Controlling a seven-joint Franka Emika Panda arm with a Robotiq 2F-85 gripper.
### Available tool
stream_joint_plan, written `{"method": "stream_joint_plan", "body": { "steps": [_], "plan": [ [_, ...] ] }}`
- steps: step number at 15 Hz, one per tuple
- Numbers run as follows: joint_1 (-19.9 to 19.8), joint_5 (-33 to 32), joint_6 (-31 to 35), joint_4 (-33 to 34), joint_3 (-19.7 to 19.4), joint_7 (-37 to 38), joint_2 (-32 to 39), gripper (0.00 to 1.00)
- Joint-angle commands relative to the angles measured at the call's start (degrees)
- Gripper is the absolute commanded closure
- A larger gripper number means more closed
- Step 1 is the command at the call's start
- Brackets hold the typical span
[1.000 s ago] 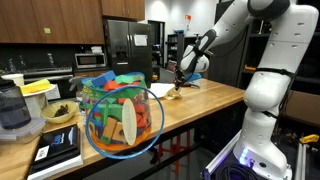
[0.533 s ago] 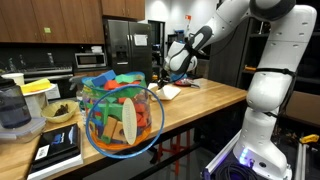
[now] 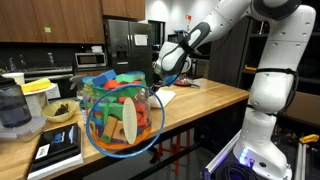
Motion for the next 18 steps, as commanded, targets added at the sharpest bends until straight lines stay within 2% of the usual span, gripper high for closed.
{"method": "stream_joint_plan", "body": {
  "steps": [1,5,9,14,18],
  "plan": [
    [-2.27,-3.0,-5.9,-1.89,-1.58,0.1,-3.44,0.99],
    [-7.03,-8.05,-8.06,-3.77,-4.46,4.49,-5.25,0.99],
    [-12.96,-12.89,-3.43,-6.79,-7.37,11.9,-7.53,0.99],
    [-20.44,-18.41,-0.91,-10.4,-9.46,20.73,-8.22,0.99],
    [-25.89,-22.17,1.38,-11.63,-11.36,24.34,-7.43,0.99]
  ]
}}
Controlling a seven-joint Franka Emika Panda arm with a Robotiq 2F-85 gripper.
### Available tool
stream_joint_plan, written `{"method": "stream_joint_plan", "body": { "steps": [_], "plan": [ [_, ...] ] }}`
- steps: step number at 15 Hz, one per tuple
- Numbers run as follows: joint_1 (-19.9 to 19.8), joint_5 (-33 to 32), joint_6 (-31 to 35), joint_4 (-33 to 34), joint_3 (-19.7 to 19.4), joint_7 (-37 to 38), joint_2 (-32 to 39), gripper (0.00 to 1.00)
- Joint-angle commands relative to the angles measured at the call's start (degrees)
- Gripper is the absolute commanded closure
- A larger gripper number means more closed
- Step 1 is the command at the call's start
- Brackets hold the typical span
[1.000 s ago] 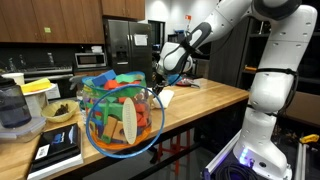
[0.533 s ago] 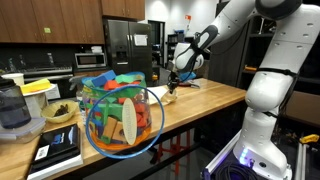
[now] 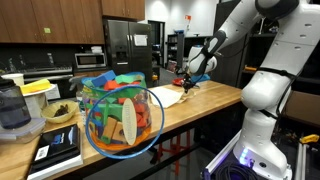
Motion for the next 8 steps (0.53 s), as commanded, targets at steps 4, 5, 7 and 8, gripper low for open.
{"method": "stream_joint_plan", "body": {
  "steps": [4,5,7,8],
  "plan": [
    [-7.52,-3.74,5.76,-0.29,-4.37,2.25,0.7,0.99],
    [-8.35,-3.24,6.91,-0.14,-5.52,1.22,0.82,0.99],
    [-10.38,-3.31,9.74,0.08,-7.58,-0.16,1.08,0.99],
    [-11.27,-3.08,11.3,0.11,-8.78,-1.48,1.21,0.99]
  ]
}}
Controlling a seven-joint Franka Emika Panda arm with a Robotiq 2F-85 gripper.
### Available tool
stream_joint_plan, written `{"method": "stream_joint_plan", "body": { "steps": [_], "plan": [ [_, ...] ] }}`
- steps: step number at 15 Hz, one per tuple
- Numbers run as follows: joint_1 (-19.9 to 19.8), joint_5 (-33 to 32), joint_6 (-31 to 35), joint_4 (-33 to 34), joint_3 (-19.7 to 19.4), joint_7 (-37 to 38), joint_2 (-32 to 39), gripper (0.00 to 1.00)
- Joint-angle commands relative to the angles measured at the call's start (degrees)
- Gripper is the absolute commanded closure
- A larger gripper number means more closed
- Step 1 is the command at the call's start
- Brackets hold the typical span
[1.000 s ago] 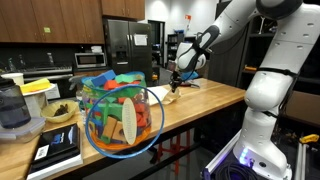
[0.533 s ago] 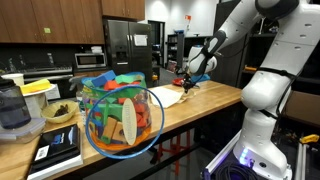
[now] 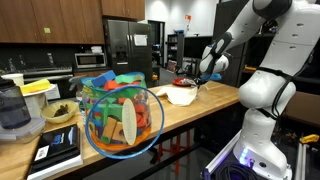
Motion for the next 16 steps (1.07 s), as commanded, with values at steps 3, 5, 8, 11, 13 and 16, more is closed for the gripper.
{"method": "stream_joint_plan", "body": {
  "steps": [3,5,8,11,13,16],
  "plan": [
    [-4.83,-0.24,8.57,1.16,-6.47,-5.18,2.33,0.99],
    [-6.0,0.43,11.69,1.64,-9.21,-6.65,4.24,0.99],
    [-8.59,0.1,15.86,2.65,-12.51,-6.5,7.78,0.99],
    [-11.89,-0.2,20.19,4.36,-15.4,-6.2,12.38,0.99],
    [-13.43,0.33,22.25,5.75,-17.2,-5.9,15.35,0.99],
    [-13.3,9.26,24.07,7.91,-20.56,-11.14,19.66,0.99]
  ]
}}
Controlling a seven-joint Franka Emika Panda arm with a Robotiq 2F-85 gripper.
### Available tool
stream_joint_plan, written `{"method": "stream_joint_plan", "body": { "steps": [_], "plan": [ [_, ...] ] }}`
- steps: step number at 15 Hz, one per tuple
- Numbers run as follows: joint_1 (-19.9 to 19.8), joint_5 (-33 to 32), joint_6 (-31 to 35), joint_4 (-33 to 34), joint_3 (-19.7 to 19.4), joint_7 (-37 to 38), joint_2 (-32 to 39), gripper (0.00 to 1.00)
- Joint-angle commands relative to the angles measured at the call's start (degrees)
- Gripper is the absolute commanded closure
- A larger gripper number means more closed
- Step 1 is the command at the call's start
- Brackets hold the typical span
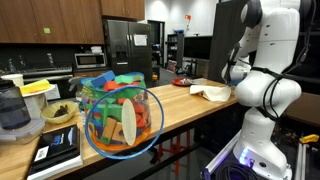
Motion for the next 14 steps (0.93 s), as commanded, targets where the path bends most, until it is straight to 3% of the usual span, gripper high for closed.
{"method": "stream_joint_plan", "body": {
  "steps": [1,4,6,14],
  "plan": [
    [-0.38,6.64,1.94,3.34,-2.76,-3.14,5.52,0.99],
    [-0.28,6.63,0.31,3.4,-1.84,-1.49,5.51,0.99],
    [-0.28,5.5,-1.48,2.08,1.78,-1.3,2.65,0.99],
    [-0.1,6.8,-6.16,0.43,24.65,-3.51,-2.72,0.99]
  ]
}}
